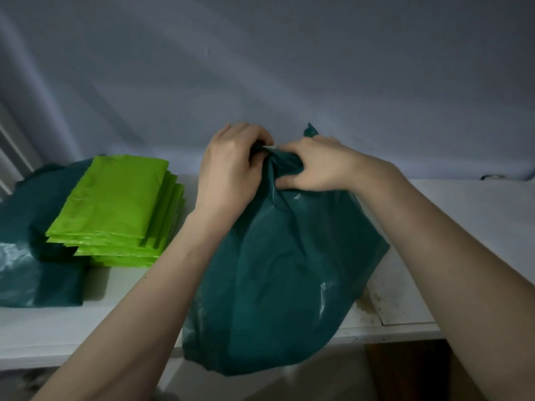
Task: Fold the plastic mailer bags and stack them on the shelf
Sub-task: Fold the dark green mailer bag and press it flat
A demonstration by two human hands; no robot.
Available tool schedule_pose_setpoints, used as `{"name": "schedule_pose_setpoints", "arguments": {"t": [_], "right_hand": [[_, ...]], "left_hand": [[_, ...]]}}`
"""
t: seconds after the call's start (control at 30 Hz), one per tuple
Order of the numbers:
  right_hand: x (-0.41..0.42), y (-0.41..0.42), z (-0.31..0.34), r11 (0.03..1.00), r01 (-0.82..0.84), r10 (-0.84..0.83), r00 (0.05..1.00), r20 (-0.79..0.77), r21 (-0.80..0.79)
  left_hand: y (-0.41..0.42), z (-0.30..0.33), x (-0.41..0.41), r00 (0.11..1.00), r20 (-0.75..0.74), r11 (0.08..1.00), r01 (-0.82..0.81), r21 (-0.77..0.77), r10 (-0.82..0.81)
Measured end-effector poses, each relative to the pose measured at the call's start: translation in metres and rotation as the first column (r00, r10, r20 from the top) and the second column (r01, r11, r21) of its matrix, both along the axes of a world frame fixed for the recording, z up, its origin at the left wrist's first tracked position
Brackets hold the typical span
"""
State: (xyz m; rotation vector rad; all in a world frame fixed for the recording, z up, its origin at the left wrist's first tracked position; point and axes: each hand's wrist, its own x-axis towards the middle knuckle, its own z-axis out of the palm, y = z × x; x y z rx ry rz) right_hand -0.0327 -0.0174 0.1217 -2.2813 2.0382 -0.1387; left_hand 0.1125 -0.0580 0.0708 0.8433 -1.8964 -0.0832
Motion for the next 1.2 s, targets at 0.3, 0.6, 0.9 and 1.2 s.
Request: {"name": "schedule_pose_setpoints", "arguments": {"t": [0.3,0.6,0.9,1.2], "right_hand": [[0.006,0.012,0.008,0.990,0.036,-0.014,0.987,-0.158,0.136],[-0.012,0.018,-0.001,0.910,0.277,-0.122,0.891,0.438,-0.310],[-0.016,0.033,-0.039,0.714,0.690,0.012,0.155,0.988,-0.116],[-0.020,0.040,-0.053,0.638,0.768,0.116,-0.165,0.979,0.054]], "left_hand": [[0.007,0.004,0.004,0.999,0.049,0.999,0.022,-0.026,-0.020],[0.016,0.021,0.013,0.994,-0.099,0.998,-0.041,0.042,0.045],[-0.006,-0.003,0.031,0.909,-0.318,0.835,-0.056,0.548,0.270],[-0.023,-0.011,0.055,0.890,-0.404,0.479,0.267,0.837,0.210]]}}
